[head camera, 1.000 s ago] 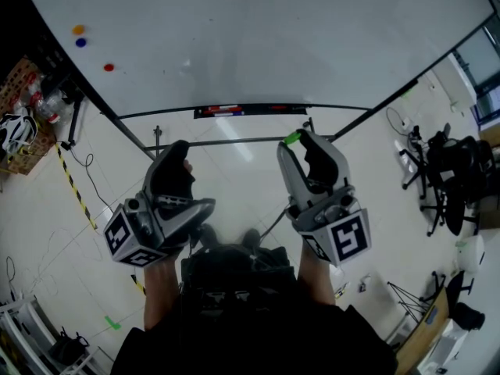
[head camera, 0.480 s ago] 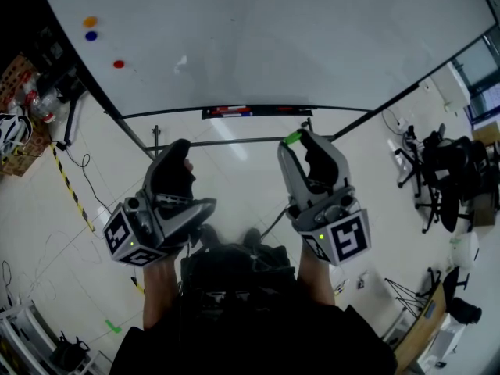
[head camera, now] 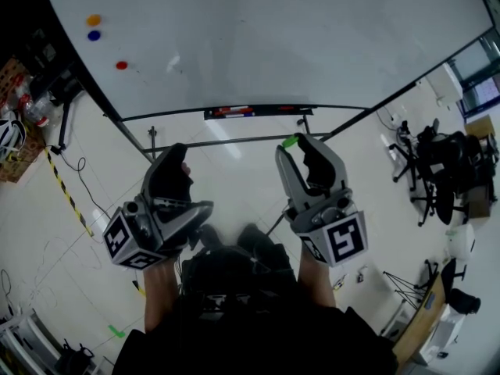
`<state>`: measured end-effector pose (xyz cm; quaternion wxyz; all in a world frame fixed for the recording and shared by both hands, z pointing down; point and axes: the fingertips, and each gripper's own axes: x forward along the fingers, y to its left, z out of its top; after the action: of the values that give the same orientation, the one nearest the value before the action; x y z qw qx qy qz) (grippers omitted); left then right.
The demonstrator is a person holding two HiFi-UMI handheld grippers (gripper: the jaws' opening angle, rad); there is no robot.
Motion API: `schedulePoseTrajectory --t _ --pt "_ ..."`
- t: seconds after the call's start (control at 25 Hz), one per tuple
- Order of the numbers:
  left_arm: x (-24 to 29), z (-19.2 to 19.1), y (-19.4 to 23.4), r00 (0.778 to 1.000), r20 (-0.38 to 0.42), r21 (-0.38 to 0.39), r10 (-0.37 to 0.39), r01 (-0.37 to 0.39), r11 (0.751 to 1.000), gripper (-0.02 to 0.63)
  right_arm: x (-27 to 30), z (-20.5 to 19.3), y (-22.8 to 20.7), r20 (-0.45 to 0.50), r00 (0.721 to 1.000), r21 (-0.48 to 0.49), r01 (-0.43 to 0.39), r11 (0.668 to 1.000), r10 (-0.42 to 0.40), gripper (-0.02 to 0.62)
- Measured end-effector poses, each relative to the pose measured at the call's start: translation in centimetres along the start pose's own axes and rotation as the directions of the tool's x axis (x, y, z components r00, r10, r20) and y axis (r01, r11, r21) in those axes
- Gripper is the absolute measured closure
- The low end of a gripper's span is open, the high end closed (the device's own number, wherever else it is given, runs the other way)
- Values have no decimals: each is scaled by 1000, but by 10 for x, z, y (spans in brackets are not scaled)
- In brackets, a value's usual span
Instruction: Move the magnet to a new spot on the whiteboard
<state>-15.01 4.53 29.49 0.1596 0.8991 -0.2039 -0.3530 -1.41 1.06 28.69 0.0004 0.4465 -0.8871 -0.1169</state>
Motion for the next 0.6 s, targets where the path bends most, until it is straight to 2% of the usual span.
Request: schedulePoseTrajectory --t 0.24,0.6 --pt "-3 -1 10 1000 -18 -18 19 -19 1000 192 12 -11 -8 -25 1000 11 13 1000 -13 446" --pt "25 7 43 996 -22 78 89 -87 993 192 54 -31 -59 -10 1000 54 14 998 -14 446"
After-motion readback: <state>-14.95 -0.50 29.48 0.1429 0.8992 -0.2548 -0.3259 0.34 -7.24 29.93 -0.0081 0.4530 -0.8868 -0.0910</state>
